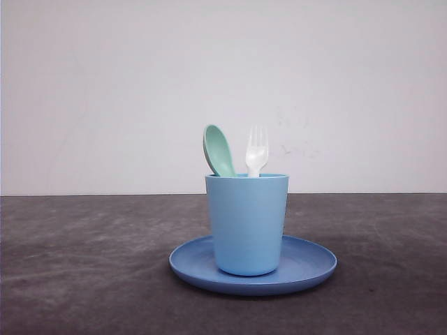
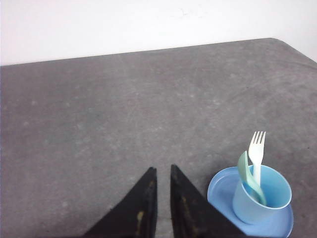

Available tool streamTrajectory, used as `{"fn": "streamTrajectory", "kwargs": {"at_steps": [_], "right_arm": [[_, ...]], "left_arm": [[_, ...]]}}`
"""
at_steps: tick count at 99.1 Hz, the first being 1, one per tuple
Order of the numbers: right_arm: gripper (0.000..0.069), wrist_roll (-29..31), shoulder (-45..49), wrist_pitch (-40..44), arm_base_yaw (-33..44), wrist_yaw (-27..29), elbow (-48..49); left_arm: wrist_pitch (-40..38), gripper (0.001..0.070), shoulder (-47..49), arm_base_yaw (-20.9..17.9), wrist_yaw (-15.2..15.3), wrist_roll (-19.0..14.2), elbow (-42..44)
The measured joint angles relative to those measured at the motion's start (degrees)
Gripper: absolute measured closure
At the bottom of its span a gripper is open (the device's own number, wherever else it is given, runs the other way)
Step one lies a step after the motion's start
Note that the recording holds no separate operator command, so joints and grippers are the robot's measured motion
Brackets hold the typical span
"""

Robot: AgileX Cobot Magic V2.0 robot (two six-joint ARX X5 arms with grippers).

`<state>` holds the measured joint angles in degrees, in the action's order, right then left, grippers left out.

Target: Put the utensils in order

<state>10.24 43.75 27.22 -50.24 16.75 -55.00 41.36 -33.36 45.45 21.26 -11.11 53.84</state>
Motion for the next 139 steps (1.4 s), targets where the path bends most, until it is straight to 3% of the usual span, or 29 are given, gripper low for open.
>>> {"fn": "streamTrajectory", "kwargs": {"at_steps": [16,30,45,69,84,101,139], "right_arm": [[0.0684,0.0,0.0,0.0,0.0,0.0,0.0],[0.0684,0.0,0.0,0.0,0.0,0.0,0.0],[0.0684,0.0,0.0,0.0,0.0,0.0,0.0],[0.0684,0.0,0.0,0.0,0.0,0.0,0.0],[0.0684,0.0,0.0,0.0,0.0,0.0,0.0],[0.0684,0.0,0.0,0.0,0.0,0.0,0.0],[0.0684,0.0,0.0,-0.02,0.0,0.0,0.0]], "left_arm": [[-0.66,0.0685,0.17,-6.08,-0.46,2.91,0.0],[-1.68,0.0685,2.56,-14.84,-4.28,3.78,-2.49],[-8.02,0.0685,8.02,-24.06,-6.16,5.49,-11.69],[-20.22,0.0685,19.58,-33.27,-7.78,7.67,-31.5],[-24.04,0.0685,27.17,-37.03,-9.94,8.13,-42.58],[-24.11,0.0685,31.28,-39.36,-10.29,8.2,-48.94],[-26.73,0.0685,33.11,-41.46,-10.71,9.38,-50.38]]}}
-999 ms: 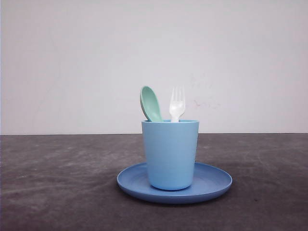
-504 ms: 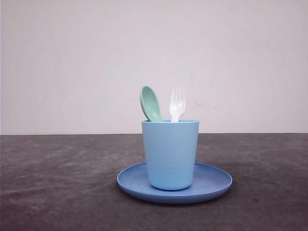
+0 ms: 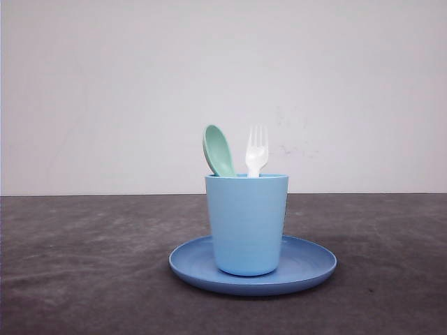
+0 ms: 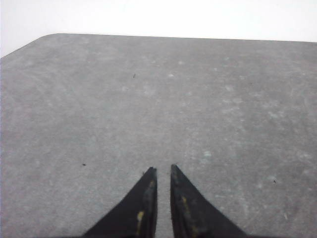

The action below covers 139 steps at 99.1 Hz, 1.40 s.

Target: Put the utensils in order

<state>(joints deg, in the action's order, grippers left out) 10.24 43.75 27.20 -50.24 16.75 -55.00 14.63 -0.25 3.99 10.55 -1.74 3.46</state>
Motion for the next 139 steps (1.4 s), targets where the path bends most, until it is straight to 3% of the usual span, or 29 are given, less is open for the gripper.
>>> {"fn": "streamTrajectory", "kwargs": {"at_steps": [17,36,118,139], "right_arm": [[0.0684,0.0,0.0,0.0,0.0,0.0,0.0],[0.0684,0.0,0.0,0.0,0.0,0.0,0.0],[0.0684,-0.63,0.0,-0.26,0.0,0.55,0.0],[0.0684,-3.96,-0.17,-3.54,6.62,2.16,0.17]], "left_arm": [[-2.23,0.0685,0.0,-0.02,-0.33,0.26,-0.72],[-3.37,0.0685,0.0,-0.02,-2.91,0.26,-1.2],[-3.34,0.0685,0.0,-0.02,-2.99,0.26,-1.2],[-3.34,0.0685,0.0,-0.02,-2.99,0.26,-1.2]]}}
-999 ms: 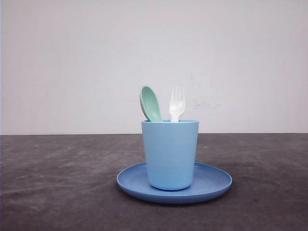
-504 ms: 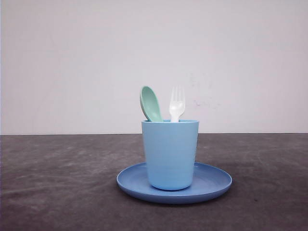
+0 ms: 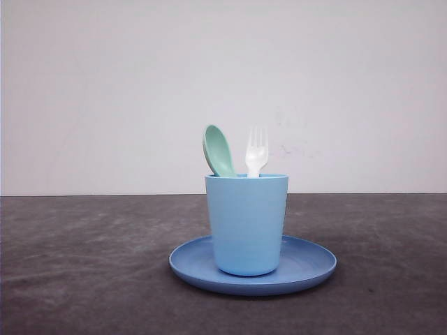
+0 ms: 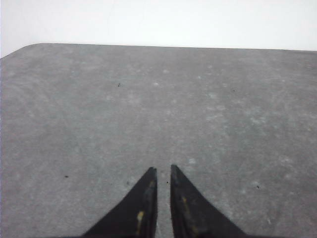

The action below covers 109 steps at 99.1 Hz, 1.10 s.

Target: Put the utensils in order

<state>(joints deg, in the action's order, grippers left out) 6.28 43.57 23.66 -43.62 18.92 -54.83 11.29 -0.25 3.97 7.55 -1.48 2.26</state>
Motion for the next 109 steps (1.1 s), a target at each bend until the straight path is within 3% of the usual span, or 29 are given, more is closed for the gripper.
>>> {"fn": "streamTrajectory", "kwargs": {"at_steps": [28,55,86,109], "right_arm": [[0.0684,-0.48,-6.64,-10.97,22.86,-15.78,13.4],[0.0684,-0.5,-24.22,-14.88,38.58,-18.78,34.27],[0.0684,-1.55,-41.05,-15.13,43.91,-18.88,50.93],[0.0684,-2.67,-43.36,-15.41,44.59,-18.93,53.42]], "left_arm": [[0.0,0.0685,0.0,0.0,0.0,0.0,0.0],[0.0,0.0685,0.0,0.0,0.0,0.0,0.0],[0.0,0.0685,0.0,0.0,0.0,-0.02,0.0],[0.0,0.0685,0.0,0.0,0.0,0.0,0.0]]}}
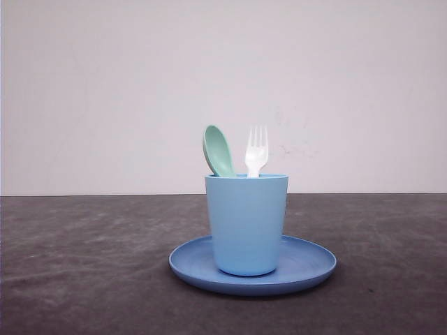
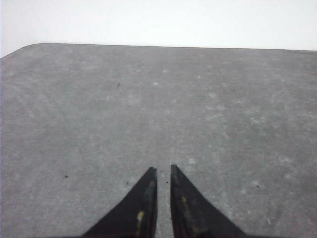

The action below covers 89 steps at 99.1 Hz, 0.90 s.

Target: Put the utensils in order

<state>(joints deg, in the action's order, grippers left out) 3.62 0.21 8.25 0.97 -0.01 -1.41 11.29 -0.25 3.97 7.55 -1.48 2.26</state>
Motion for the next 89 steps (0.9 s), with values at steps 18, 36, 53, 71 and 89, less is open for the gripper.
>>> {"fn": "streamTrajectory", "kwargs": {"at_steps": [18,36,53,71,89], "right_arm": [[0.0684,-1.66,0.02,0.55,0.0,0.02,0.55],[0.0684,-1.99,0.02,0.42,0.0,0.02,0.55],[0.0684,-1.97,0.02,0.39,0.0,0.02,0.55],[0.0684,-1.97,0.02,0.39,0.0,0.02,0.55],[0.0684,-1.99,0.02,0.39,0.0,0.02,0.55]], "left_arm": [[0.0,0.0685,0.0,0.0,0.0,-0.02,0.0],[0.0,0.0685,0.0,0.0,0.0,0.0,0.0],[0.0,0.0685,0.0,0.0,0.0,0.0,0.0],[0.0,0.0685,0.0,0.0,0.0,0.0,0.0],[0.0,0.0685,0.0,0.0,0.0,0.0,0.0]]}}
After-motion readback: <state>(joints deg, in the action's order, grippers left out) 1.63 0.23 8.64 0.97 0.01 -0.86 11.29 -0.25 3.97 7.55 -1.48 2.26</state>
